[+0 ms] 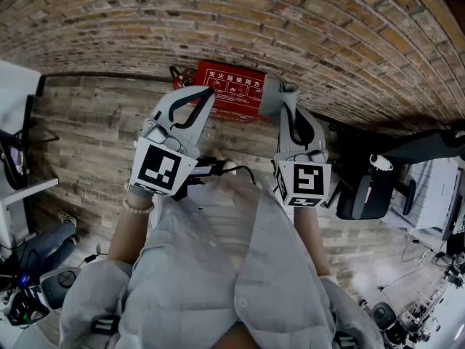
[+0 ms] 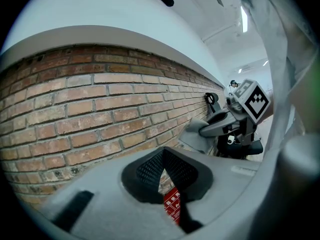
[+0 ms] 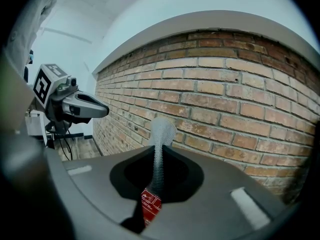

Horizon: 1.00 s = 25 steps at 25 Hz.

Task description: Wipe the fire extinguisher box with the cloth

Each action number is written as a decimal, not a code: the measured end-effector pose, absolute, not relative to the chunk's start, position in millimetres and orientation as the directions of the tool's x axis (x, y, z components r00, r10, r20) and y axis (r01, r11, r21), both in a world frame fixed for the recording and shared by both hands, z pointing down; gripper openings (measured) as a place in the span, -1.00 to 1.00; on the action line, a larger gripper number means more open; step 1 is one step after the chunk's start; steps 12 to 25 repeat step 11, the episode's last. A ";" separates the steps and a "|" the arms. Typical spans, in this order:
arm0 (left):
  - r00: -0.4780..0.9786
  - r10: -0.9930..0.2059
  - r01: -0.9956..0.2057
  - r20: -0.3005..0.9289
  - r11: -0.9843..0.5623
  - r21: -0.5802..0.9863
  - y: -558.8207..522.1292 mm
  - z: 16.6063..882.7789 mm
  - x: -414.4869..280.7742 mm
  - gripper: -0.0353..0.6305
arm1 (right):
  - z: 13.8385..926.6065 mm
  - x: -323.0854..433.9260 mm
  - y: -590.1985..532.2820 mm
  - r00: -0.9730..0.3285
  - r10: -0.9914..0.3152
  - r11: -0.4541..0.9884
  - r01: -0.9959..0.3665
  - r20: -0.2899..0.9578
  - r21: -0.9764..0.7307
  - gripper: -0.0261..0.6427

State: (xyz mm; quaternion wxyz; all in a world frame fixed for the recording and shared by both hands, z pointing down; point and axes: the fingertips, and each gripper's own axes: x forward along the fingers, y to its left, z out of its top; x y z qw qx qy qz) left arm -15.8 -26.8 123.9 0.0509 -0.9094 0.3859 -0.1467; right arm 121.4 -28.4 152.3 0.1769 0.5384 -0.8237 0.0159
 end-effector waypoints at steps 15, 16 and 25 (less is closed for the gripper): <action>0.664 -0.710 -0.673 0.235 -0.704 -0.226 -27.8 124.4 -12.6 -0.90 | 155.2 117.9 -25.8 -0.365 -0.875 0.429 -0.889 0.317 0.159 -0.85; 0.664 -0.710 -0.673 0.235 -0.704 -0.226 -27.8 124.4 -12.6 -0.90 | 155.2 117.9 -25.8 -0.365 -0.875 0.429 -0.889 0.317 0.159 -0.85; 0.664 -0.710 -0.673 0.235 -0.704 -0.226 -27.8 124.4 -12.6 -0.90 | 155.2 117.9 -25.8 -0.365 -0.875 0.429 -0.889 0.317 0.159 -0.85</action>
